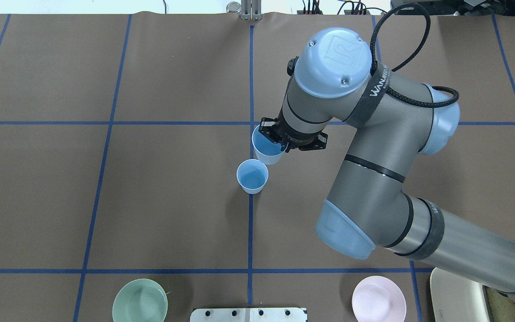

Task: Stack blue cups with both arms
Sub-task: 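Lower the right gripper's blue cup into the cup at the center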

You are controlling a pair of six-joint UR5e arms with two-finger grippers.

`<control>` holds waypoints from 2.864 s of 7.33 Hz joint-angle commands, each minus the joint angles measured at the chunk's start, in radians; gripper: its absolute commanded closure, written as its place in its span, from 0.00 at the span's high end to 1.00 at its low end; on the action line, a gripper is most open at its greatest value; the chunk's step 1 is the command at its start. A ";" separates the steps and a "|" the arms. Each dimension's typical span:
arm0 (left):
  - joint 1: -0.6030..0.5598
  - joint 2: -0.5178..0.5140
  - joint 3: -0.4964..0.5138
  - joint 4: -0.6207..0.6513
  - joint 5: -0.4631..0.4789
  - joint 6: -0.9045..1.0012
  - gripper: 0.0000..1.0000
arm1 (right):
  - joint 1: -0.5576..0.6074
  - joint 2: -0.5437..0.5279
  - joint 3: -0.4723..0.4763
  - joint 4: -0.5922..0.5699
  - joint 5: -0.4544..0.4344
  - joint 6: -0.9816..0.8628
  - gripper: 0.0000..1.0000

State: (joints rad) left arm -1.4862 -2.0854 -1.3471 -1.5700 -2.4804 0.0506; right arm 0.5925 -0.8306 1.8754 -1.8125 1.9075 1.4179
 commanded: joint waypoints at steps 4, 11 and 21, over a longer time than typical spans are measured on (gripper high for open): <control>-0.002 0.016 0.016 -0.031 0.000 0.005 0.98 | -0.053 0.047 -0.110 0.088 -0.053 0.046 0.00; 0.000 0.018 0.022 -0.035 0.002 0.002 0.98 | -0.086 0.019 -0.107 0.091 -0.090 0.046 0.00; 0.001 0.018 0.022 -0.033 0.002 -0.001 0.98 | -0.100 0.019 -0.101 0.107 -0.129 0.052 0.00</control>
State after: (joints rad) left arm -1.4860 -2.0678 -1.3254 -1.6036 -2.4789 0.0502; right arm 0.4928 -0.8109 1.7747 -1.7130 1.7972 1.4684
